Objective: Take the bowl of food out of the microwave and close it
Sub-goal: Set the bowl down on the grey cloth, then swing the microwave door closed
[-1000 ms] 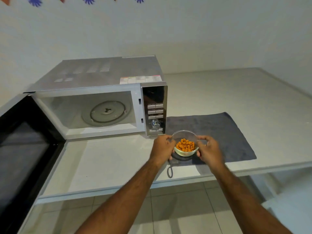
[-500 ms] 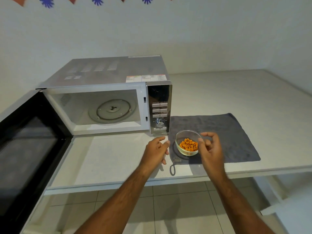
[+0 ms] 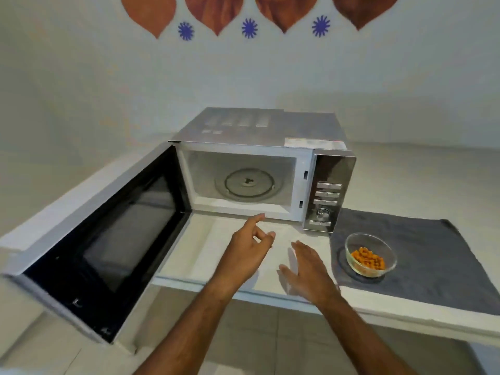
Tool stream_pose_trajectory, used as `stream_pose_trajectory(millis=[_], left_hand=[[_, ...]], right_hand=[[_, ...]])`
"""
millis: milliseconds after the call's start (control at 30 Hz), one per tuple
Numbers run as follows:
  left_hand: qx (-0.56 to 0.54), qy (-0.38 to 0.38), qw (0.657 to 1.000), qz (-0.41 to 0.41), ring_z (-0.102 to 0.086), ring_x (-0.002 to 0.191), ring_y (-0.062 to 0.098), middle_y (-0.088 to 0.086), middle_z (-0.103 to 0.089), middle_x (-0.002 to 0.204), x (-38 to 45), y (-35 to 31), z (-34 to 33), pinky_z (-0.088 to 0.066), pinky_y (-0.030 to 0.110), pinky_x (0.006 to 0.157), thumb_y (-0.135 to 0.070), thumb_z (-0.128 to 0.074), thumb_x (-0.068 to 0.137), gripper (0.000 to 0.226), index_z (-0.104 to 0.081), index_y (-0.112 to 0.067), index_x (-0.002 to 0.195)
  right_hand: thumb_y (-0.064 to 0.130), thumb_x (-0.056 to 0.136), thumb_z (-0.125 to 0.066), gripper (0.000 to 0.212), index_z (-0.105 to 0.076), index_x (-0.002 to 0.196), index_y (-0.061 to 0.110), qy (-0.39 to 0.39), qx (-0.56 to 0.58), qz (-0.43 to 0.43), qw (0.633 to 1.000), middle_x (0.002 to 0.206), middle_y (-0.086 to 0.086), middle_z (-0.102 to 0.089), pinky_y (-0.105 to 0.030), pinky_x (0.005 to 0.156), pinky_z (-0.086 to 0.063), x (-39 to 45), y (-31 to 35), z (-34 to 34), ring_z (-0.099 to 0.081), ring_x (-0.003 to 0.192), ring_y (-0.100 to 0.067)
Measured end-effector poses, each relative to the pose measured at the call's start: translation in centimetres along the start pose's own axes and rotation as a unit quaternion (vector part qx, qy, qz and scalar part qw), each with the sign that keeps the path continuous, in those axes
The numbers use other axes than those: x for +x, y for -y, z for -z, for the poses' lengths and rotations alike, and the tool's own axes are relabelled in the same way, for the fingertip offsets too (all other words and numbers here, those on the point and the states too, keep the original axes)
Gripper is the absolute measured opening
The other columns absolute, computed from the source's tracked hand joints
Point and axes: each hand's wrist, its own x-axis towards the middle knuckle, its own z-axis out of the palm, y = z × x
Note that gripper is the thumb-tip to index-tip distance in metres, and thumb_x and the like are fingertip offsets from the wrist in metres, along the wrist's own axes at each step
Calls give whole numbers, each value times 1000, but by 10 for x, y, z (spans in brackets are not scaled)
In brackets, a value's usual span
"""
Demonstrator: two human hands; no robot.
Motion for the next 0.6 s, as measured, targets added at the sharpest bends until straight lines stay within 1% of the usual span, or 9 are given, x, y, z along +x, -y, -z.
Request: stream_pose_trajectory(millis=[67,133,167,233,300,400,500,533,600], left_hand=[[41,-6,999,-31,-66,88,2,-15,-68,102,-9,-16,28,-58,35,88,-57,-59,98,49,-50,-48,145],[65,-37,995,-63,-65,86,3,-18,-66,100,-20,-34,64,-59,36,82,-60,-58,94,44,-55,-51,137],[63,-58,993,-82,-65,86,4,-19,-67,98,-25,-46,80,-59,36,80,-58,-59,93,41,-59,-49,133],[60,-95,986,-119,-65,86,5,-19,-67,95,-36,-67,117,-58,29,76,-54,-61,94,37,-65,-44,129],[79,-112,980,-145,-66,88,2,-17,-69,96,-45,-87,152,-55,22,74,-53,-63,98,33,-67,-41,129],[125,-127,970,-166,-69,93,2,-15,-73,101,-57,-109,204,-58,23,76,-57,-61,98,32,-69,-41,125],[140,-134,967,-163,-71,88,-3,-20,-76,100,-66,-115,257,-52,12,66,-67,-57,94,35,-74,-41,111],[136,-138,968,-157,-72,87,-3,-20,-77,98,-68,-111,274,-54,15,69,-69,-57,92,38,-76,-39,106],[125,-154,970,-140,-73,90,2,-16,-80,99,-67,-92,307,-59,32,79,-68,-57,93,42,-78,-33,101]], right_hand=[[67,100,-38,85,-18,167,19,10,-63,-11,998,178,-5,-9,-44,132,-6,7,-2,-17,-7,164,-26],[68,100,-25,84,-19,166,16,-2,-142,-16,990,177,-11,-9,-48,132,-4,11,1,-33,-8,164,-31],[67,100,-22,84,-22,165,15,-17,-170,-17,985,176,-13,-13,-50,132,-6,11,0,-36,-12,163,-33],[67,99,-19,85,-30,163,13,-46,-197,-4,979,174,-15,-24,-51,131,-14,12,1,-42,-22,160,-34],[68,98,-19,85,-34,162,13,-58,-208,3,976,172,-15,-29,-52,129,-17,11,0,-42,-27,159,-34],[67,101,-22,82,-28,164,15,-48,-222,-4,974,174,-12,-25,-52,130,-15,11,2,-42,-23,160,-32],[65,102,-23,79,-24,165,17,-39,-224,-8,974,175,-10,-20,-50,131,-13,9,7,-40,-19,162,-30],[65,103,-24,79,-23,165,17,-36,-222,-7,974,176,-10,-20,-50,131,-12,8,7,-39,-18,162,-30],[65,103,-27,79,-25,165,17,-38,-211,-9,977,176,-9,-20,-49,131,-11,7,8,-39,-17,162,-29]])
